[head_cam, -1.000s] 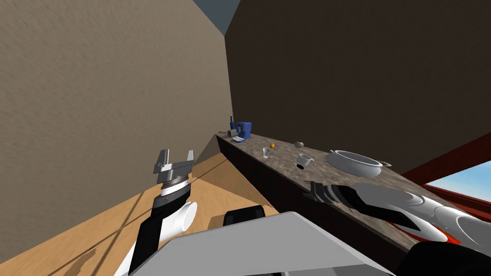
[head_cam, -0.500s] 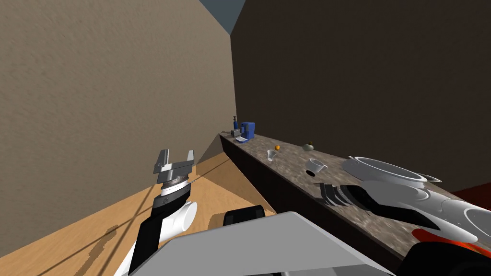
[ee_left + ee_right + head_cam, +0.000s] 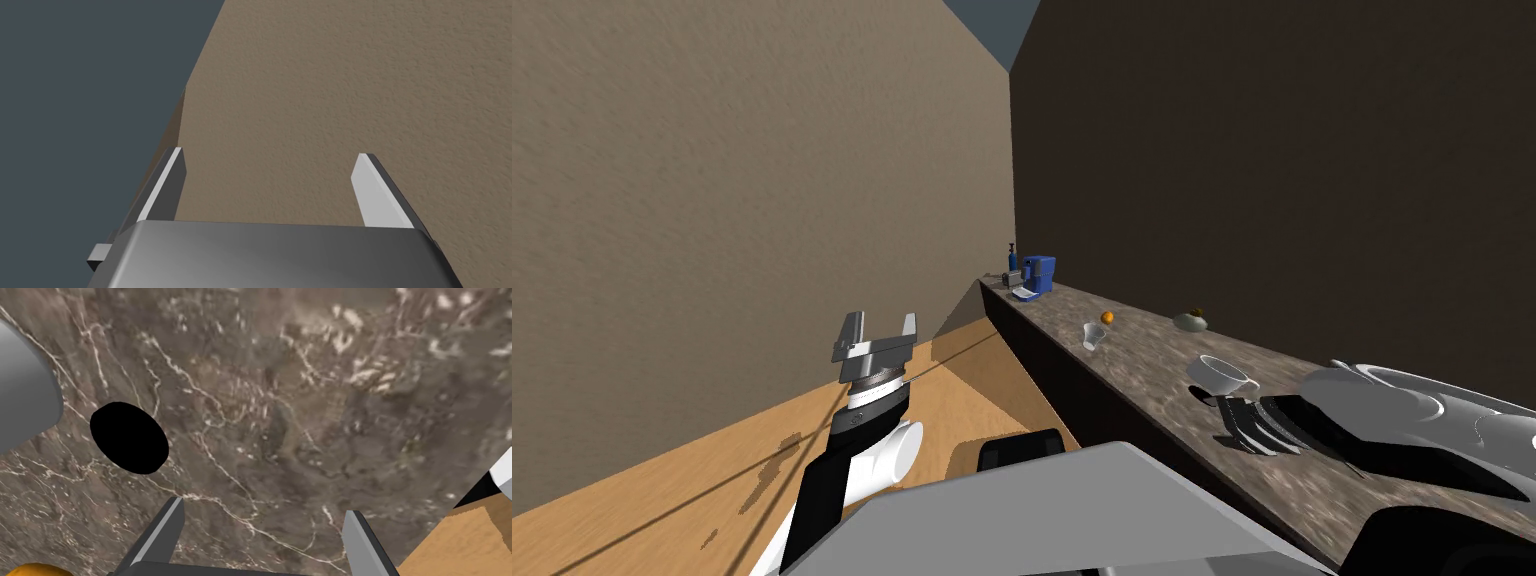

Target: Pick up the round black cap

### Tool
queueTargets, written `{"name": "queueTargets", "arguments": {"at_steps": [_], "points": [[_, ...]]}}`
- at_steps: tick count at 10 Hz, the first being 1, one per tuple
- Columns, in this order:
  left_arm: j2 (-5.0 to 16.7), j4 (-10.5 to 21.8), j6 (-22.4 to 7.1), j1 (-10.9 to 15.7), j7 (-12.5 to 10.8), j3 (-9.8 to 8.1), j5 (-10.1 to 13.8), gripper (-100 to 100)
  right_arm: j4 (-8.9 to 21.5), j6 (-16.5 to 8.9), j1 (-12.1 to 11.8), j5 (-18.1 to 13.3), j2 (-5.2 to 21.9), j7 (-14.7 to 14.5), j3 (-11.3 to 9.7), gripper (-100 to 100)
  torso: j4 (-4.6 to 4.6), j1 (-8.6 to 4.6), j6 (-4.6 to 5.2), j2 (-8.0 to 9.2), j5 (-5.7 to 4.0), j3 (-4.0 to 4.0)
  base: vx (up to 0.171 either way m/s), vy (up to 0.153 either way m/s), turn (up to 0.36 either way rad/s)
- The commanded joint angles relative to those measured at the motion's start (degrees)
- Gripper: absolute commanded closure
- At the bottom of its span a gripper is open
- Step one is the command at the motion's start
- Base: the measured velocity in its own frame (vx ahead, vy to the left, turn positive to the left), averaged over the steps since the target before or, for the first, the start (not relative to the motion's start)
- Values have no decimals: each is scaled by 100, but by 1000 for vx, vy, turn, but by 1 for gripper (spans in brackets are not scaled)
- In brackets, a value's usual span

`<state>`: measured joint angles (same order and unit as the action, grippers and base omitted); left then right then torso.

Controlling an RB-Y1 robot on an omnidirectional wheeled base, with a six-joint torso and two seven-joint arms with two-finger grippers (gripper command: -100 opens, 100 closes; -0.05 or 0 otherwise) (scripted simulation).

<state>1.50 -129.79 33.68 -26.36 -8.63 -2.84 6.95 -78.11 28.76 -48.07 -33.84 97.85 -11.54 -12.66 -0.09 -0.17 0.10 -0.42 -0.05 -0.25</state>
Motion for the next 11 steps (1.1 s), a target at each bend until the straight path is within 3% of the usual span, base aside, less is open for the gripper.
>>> {"name": "queueTargets", "arguments": {"at_steps": [1,5,6,9,10,11], "points": [[0,0,0,0,0,0,0,0,38,-105,-282,38,179,52,-51,-100,0,0,0,0,0,0,105,-62,122],[0,0,0,0,0,0,0,0,233,-109,-506,36,288,93,-235,-100,0,3,-3,-3,0,-1,101,-48,112],[0,0,0,0,0,0,0,0,348,-112,-669,42,311,122,-375,-100,2,7,2,8,0,4,95,-82,142],[0,0,0,0,0,0,0,0,325,-127,-633,31,319,153,-385,-100,5,11,4,23,0,13,52,-43,30],[-1,0,0,1,0,1,0,0,325,-129,-646,40,322,139,-378,0,9,22,3,36,3,21,0,0,0],[-1,0,0,1,0,1,0,0,350,-203,-627,-10,150,90,-443,-100,11,26,4,42,5,25,22,-14,71]]}}
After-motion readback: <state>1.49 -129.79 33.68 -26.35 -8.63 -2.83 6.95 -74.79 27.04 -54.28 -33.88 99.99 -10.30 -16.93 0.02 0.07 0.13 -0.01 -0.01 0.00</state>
